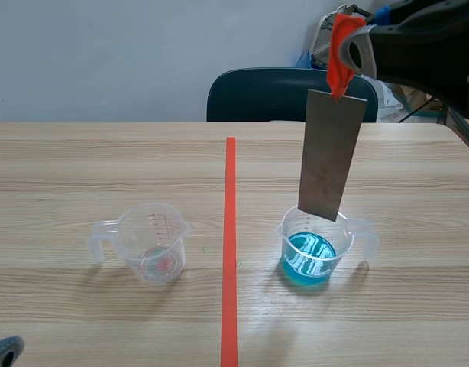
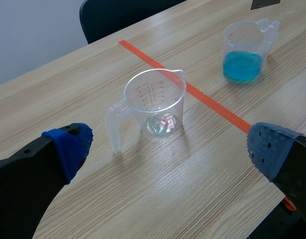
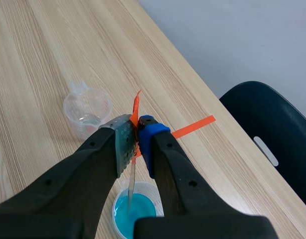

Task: Do the redox reaction experiment

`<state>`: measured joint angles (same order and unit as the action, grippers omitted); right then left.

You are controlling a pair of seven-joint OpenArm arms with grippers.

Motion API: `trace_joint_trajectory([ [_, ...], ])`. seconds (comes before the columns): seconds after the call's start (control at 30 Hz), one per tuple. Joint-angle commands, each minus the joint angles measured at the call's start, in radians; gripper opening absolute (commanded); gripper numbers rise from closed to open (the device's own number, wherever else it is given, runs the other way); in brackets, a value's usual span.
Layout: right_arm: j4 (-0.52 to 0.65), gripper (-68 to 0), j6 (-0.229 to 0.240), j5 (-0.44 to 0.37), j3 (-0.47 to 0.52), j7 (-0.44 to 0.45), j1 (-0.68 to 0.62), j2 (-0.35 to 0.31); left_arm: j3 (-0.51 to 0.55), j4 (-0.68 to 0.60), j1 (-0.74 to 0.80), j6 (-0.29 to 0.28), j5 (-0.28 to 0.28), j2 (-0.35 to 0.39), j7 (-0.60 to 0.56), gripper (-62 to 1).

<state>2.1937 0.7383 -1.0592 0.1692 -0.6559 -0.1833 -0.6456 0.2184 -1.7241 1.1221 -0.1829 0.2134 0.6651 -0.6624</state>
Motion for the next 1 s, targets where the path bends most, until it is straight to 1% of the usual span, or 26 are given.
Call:
trace_joint_trajectory([
  [0.0, 0.005, -66.9, 0.007, -0.007, 0.011, 0.014, 0.013, -0.013, 0.006, -0.024, 0.01, 0.002, 0.007, -0.005, -0.017, 1.4],
  [0.27, 0.005, -66.9, 0.007, -0.007, -0.022, -0.008, 0.04, -0.013, 0.006, -0.024, 0.01, 0.002, 0.007, -0.005, -0.017, 1.4],
  [0.4, 0.005, -66.9, 0.007, -0.007, -0.065, -0.023, 0.081, -0.013, 0.006, -0.024, 0.01, 0.002, 0.007, -0.005, -0.016, 1.4],
  [0.63, 0.005, -66.9, 0.007, -0.006, -0.166, -0.023, 0.158, -0.01, 0.006, -0.024, 0.01, 0.002, 0.007, -0.005, -0.016, 1.4],
  [0.87, -0.005, -66.9, 0.002, 0.013, -0.293, -0.038, 0.267, 0.039, 0.006, -0.024, 0.01, 0.002, 0.007, -0.005, -0.013, 1.4],
  [0.97, -0.023, -66.9, -0.013, 0.042, -0.354, -0.046, 0.313, 0.07, 0.006, -0.024, 0.01, 0.002, 0.007, -0.005, -0.013, 1.4],
])
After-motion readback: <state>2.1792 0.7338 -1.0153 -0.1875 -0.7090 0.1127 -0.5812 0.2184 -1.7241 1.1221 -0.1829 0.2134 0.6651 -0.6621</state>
